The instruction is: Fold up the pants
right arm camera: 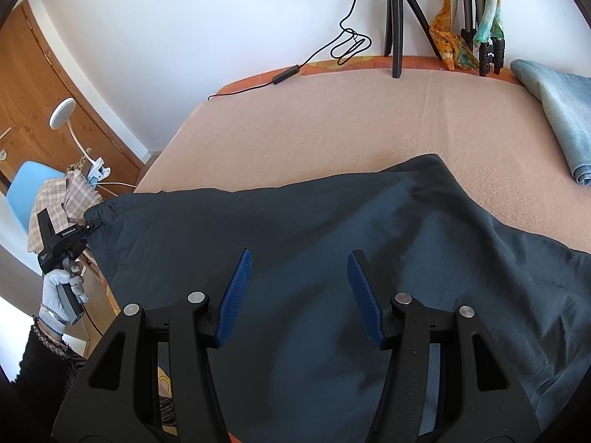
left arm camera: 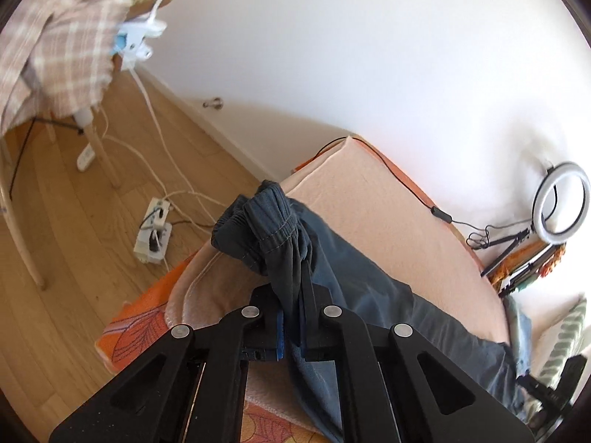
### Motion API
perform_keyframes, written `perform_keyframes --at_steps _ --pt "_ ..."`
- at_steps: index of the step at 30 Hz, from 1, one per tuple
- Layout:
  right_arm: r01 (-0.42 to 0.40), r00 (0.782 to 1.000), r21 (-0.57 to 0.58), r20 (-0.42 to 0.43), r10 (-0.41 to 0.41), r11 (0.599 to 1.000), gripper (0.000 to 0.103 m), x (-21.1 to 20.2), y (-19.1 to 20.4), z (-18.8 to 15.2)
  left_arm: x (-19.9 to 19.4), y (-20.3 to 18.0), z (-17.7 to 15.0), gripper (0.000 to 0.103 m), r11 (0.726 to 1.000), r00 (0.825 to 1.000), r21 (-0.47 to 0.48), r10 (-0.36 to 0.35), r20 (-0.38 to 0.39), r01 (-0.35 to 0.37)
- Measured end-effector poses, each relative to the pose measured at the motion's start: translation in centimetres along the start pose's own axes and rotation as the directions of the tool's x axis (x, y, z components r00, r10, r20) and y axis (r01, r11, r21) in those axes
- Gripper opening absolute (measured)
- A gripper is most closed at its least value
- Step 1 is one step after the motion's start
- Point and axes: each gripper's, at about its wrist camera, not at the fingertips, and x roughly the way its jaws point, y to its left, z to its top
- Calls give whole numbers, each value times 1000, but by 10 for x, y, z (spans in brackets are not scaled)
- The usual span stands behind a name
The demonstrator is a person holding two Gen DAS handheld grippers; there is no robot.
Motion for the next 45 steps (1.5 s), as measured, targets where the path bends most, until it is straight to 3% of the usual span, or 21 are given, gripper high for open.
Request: perform_keyframes --at_steps 3,7,11,16,17,20,24,29,34,39,42,45 --pt "-15 1000 8 0 15 1000 57 0 2 0 -2 -35 -3 3 993 999 117 -30 21 27" --pt "-46 999 29 -5 47 999 57 2 2 0 1 -84 -19 3 957 996 279 -85 4 81" --pt "-116 992 60 -32 118 991 57 9 3 -2 3 -138 -51 3 870 989 471 -140 -44 144" --pt "-217 971 130 -71 227 967 58 26 7 -4 15 -182 -102 3 753 971 613 -169 -172 240" --pt "-243 963 155 -79 258 957 61 31 9 -4 17 -190 -114 3 717 970 655 -157 -183 240" --pt "-312 935 207 -104 338 927 62 46 18 -5 18 -211 -152 3 567 974 793 -109 -198 224" --pt "-367 902 215 -156 403 905 67 66 37 -4 12 -228 -193 3 336 985 926 -68 -159 172" --pt "-353 886 237 -225 405 905 69 95 51 -4 6 -238 -228 3 131 991 983 -62 -121 128" --pt "-318 890 220 -266 370 922 69 114 64 -5 2 -242 -237 5 82 992 990 -66 -106 111" --pt "-231 921 15 -319 223 973 69 119 105 6 -4 -248 -255 5 33 996 998 -66 -60 62" --pt "-217 918 -68 -353 180 974 69 124 132 20 -7 -252 -263 4 22 997 998 -66 -49 51" --pt "-173 898 -139 -430 98 975 76 138 159 26 -9 -256 -267 4 21 997 999 -68 -41 42"
